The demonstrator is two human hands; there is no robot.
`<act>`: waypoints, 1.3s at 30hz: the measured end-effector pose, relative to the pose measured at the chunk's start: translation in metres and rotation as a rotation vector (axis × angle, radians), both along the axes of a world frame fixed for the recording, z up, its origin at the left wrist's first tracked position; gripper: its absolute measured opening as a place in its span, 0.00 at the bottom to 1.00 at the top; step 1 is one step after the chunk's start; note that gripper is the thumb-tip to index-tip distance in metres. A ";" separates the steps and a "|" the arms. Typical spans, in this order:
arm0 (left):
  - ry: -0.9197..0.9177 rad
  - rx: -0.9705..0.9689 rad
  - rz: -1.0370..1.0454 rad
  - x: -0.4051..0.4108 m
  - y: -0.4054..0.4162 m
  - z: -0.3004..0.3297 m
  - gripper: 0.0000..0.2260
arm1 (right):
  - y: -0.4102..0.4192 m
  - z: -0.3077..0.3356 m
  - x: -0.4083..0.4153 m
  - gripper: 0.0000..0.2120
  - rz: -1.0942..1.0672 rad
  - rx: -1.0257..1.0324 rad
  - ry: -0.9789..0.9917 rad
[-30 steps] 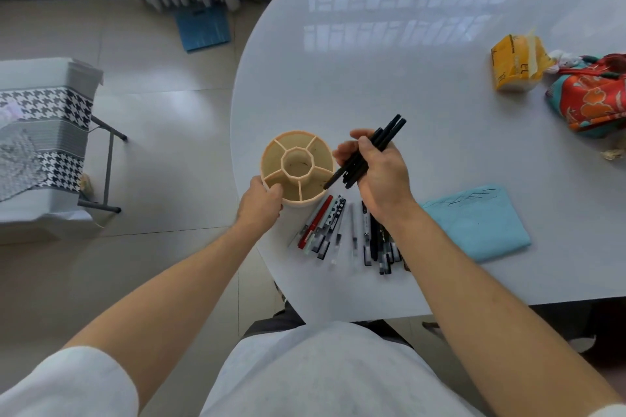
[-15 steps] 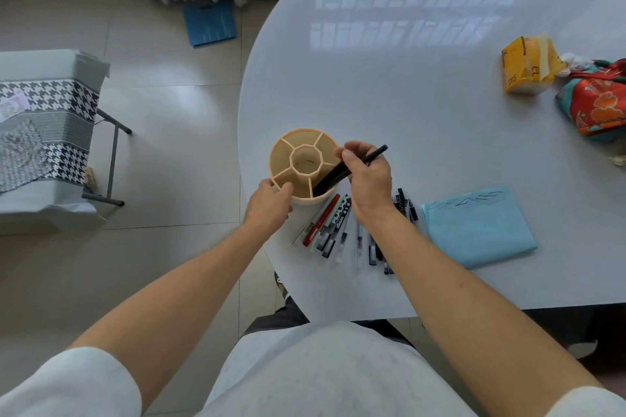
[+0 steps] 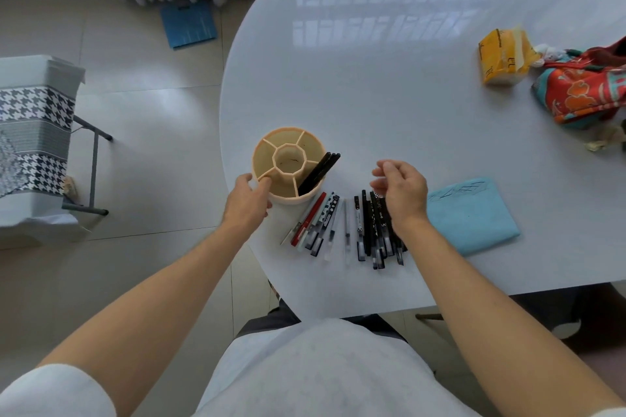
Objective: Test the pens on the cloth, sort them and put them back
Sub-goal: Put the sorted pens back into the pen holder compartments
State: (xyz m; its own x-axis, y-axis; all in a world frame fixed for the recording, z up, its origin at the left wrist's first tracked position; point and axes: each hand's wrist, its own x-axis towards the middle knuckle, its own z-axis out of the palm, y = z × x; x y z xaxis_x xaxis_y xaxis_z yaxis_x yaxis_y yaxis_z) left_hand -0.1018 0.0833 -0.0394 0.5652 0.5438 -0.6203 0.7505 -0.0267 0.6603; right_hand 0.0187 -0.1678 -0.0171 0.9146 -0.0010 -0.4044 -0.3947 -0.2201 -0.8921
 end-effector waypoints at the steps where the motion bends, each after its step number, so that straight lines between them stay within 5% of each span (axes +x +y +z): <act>1: -0.013 0.009 -0.009 0.001 0.004 0.000 0.25 | -0.014 -0.004 0.000 0.07 0.009 -0.104 0.016; 6: -0.102 0.013 -0.004 0.010 0.017 0.000 0.19 | -0.053 -0.021 -0.023 0.08 0.250 -0.502 0.028; 12: -0.114 -0.003 0.004 0.009 0.015 -0.004 0.16 | -0.038 -0.032 -0.049 0.02 0.483 -0.664 -0.011; 22: -0.121 -0.011 -0.020 -0.008 0.007 -0.006 0.20 | -0.018 -0.042 -0.050 0.11 0.602 -1.006 -0.015; 24: -0.122 -0.009 0.019 -0.006 0.010 -0.004 0.22 | -0.017 -0.042 -0.048 0.08 0.535 -0.926 0.015; 33: -0.087 0.014 -0.017 0.010 0.010 0.004 0.17 | 0.002 0.000 -0.032 0.05 0.194 0.093 0.074; 39: -0.083 0.009 -0.022 0.006 0.003 0.007 0.15 | 0.039 0.016 -0.015 0.04 0.185 0.155 -0.085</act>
